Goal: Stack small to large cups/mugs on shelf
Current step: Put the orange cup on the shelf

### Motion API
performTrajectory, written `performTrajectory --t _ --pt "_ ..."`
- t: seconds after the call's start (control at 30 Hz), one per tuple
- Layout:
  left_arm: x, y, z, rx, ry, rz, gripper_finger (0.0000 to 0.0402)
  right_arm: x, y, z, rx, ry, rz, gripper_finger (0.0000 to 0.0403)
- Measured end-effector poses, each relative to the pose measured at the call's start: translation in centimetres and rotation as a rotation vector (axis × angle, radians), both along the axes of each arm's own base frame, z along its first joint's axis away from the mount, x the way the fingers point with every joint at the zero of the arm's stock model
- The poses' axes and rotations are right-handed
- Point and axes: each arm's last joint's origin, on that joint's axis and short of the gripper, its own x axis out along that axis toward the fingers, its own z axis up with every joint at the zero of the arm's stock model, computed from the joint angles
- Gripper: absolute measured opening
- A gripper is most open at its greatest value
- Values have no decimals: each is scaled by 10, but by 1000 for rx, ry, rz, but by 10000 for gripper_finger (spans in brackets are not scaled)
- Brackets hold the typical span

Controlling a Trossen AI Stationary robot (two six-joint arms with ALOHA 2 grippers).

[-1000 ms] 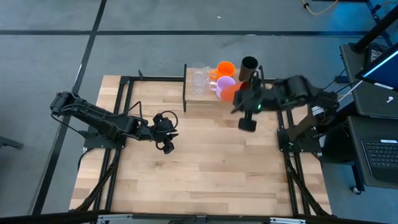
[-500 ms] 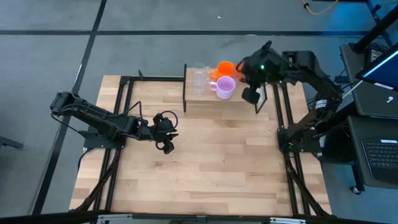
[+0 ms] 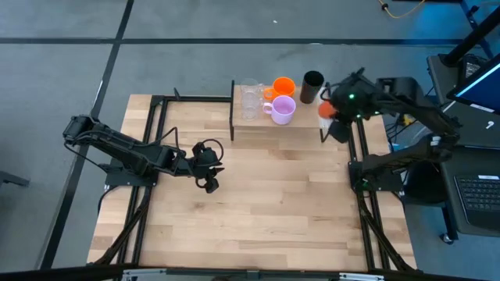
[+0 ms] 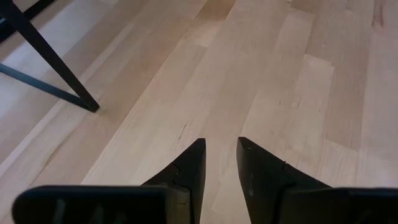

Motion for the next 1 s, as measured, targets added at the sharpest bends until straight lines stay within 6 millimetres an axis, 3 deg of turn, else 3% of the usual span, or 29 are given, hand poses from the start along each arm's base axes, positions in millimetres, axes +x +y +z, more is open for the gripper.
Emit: performTrajectory --t 0.23,0.53,0.73,1.0 --pt "0 0 0 0 -1 0 85 17 -7 -35 65 117 -11 8" --pt "0 0 0 -1 -4 0 85 63 -47 -73 111 246 64 8" --pt "0 0 0 -1 -4 0 85 73 -68 -85 150 288 71 8" --pt "0 0 0 -1 -4 0 85 81 -83 -96 214 276 97 8"
